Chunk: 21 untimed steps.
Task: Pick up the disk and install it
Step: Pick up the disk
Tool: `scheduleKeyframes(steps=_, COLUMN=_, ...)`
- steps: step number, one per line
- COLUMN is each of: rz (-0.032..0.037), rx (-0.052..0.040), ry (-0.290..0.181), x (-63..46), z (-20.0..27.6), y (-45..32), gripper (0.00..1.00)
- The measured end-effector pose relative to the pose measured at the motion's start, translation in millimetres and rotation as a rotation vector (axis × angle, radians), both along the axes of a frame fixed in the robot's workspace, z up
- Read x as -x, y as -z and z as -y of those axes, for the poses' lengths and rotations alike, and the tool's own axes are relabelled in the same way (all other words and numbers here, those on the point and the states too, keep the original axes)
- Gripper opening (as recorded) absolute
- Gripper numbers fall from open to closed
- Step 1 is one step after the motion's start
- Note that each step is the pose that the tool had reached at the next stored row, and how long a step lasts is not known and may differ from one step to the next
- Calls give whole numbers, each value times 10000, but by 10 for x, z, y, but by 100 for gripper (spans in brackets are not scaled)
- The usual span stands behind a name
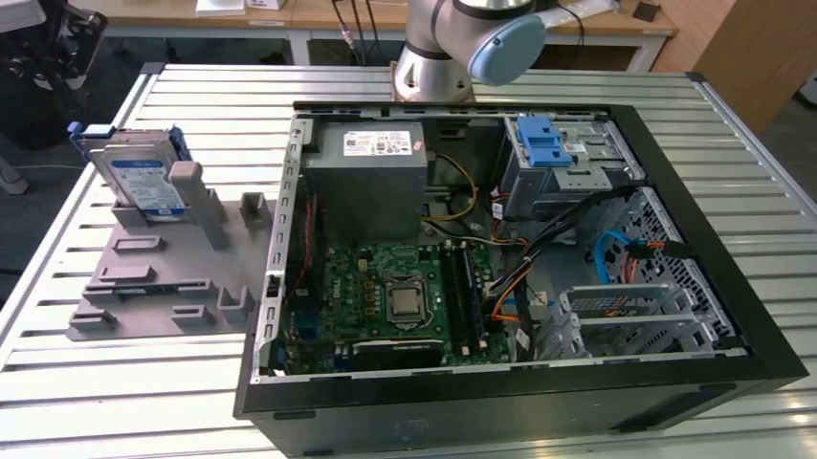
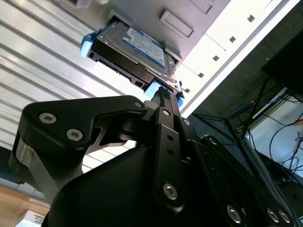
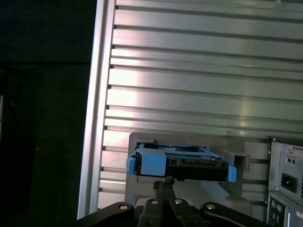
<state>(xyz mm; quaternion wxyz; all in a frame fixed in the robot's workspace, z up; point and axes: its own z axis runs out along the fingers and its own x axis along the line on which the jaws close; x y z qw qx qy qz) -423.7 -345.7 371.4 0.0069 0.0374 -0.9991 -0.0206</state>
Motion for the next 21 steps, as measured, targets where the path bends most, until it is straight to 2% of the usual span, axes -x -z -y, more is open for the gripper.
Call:
scheduleKeyframes(steps=8, rz=-1, rx=0, ry=-689, x=0, z=0, y=0, gripper=11)
scheduleKeyframes(steps=21, rz=0, rx=0, ry=-2233, x=0, z=0, y=1, gripper=11)
